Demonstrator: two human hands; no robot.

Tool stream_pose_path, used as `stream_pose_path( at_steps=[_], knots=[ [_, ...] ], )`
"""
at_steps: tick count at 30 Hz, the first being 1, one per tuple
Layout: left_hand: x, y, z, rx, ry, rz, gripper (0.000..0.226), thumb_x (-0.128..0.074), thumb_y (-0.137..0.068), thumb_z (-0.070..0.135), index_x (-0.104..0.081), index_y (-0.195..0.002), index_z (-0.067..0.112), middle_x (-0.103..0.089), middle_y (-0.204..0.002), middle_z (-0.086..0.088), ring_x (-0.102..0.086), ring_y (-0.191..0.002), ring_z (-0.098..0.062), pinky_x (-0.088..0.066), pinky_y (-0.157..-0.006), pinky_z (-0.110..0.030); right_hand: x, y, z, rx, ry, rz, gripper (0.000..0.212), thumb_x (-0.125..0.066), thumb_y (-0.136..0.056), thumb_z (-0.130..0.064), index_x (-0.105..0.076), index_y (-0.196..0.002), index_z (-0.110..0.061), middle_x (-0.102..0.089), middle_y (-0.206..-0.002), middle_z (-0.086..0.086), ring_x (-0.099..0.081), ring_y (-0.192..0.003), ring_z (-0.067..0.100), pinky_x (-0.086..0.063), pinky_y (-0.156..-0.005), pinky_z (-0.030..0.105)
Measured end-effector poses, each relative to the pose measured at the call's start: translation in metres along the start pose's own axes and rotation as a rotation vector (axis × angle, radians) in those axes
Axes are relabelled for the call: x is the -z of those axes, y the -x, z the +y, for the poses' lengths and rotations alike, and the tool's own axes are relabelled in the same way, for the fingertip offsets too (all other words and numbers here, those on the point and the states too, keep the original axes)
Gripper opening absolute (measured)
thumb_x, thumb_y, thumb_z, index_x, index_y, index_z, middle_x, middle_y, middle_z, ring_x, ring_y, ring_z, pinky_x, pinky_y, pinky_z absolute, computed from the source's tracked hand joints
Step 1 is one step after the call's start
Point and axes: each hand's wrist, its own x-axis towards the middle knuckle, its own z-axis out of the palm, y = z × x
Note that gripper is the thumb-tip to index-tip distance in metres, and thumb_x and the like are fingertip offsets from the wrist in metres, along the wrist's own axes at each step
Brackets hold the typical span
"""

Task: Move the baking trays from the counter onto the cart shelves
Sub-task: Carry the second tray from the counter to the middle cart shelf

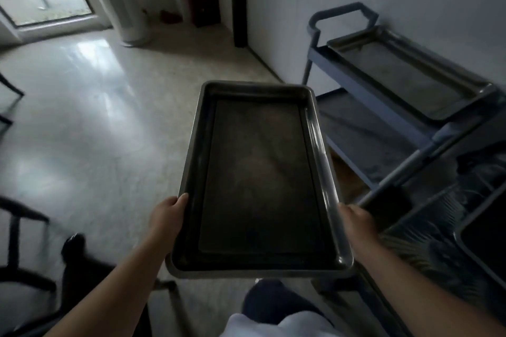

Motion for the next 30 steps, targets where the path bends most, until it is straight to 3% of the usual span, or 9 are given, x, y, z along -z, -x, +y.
stream_pose_path(
  at_steps=[4, 9, 13, 18, 24, 30],
  knots=[
    [-0.041, -0.074, 0.044, -0.079, -0.096, -0.078, 0.044, -0.054, -0.100, 0.040, -0.071, -0.077, 0.006, -0.069, -0.074, -0.022, -0.066, -0.073, -0.037, -0.054, -0.071, -0.047, -0.011, -0.049, -0.004, -0.063, -0.025, 0.095, 0.032, -0.053, -0.096, -0.034, -0.062, -0.075, -0.011, -0.058, -0.071, 0.008, -0.052, -0.063, 0.020, -0.038, -0.057, 0.029],
    [-0.088, -0.153, 0.086, -0.065, -0.143, -0.176, 0.046, -0.055, -0.098, 0.043, -0.068, -0.069, 0.009, -0.065, -0.061, -0.011, -0.065, -0.064, -0.031, -0.049, -0.063, -0.038, -0.023, -0.099, -0.005, -0.155, -0.078, 0.205, 0.035, -0.056, -0.095, -0.032, -0.062, -0.070, -0.007, -0.053, -0.060, 0.007, -0.043, -0.055, 0.017, -0.035, -0.055, 0.032],
    [-0.115, -0.208, 0.112, -0.084, -0.220, -0.249, 0.049, -0.054, -0.096, 0.048, -0.068, -0.066, 0.012, -0.061, -0.047, -0.002, -0.063, -0.053, -0.026, -0.047, -0.057, -0.036, -0.036, -0.122, -0.013, -0.215, -0.105, 0.258, 0.029, -0.056, -0.094, -0.035, -0.064, -0.074, -0.015, -0.059, -0.063, 0.007, -0.050, -0.059, 0.020, -0.038, -0.054, 0.032],
    [-0.147, -0.285, 0.142, -0.094, -0.272, -0.392, 0.050, -0.052, -0.099, 0.047, -0.067, -0.068, 0.011, -0.061, -0.048, -0.001, -0.059, -0.049, -0.019, -0.044, -0.051, -0.030, -0.066, -0.146, -0.024, -0.328, -0.159, 0.323, 0.029, -0.055, -0.093, -0.033, -0.064, -0.078, -0.010, -0.060, -0.069, 0.006, -0.051, -0.063, 0.021, -0.039, -0.056, 0.032],
    [-0.211, -0.386, 0.181, -0.199, -0.361, -0.575, 0.052, -0.049, -0.101, 0.041, -0.066, -0.079, -0.002, -0.059, -0.065, -0.015, -0.056, -0.061, -0.028, -0.041, -0.057, -0.035, -0.115, -0.199, -0.027, -0.476, -0.217, 0.482, 0.029, -0.056, -0.091, -0.038, -0.066, -0.076, -0.015, -0.065, -0.075, 0.007, -0.059, -0.070, 0.023, -0.043, -0.060, 0.033],
    [-0.303, -0.477, 0.230, -0.378, -0.478, -0.683, 0.049, -0.048, -0.101, 0.040, -0.067, -0.079, 0.001, -0.067, -0.076, -0.023, -0.064, -0.074, -0.040, -0.052, -0.065, -0.044, -0.157, -0.263, -0.023, -0.522, -0.268, 0.675, 0.034, -0.056, -0.086, -0.047, -0.066, -0.069, -0.019, -0.063, -0.065, 0.004, -0.060, -0.065, 0.025, -0.045, -0.061, 0.036]
  ],
)
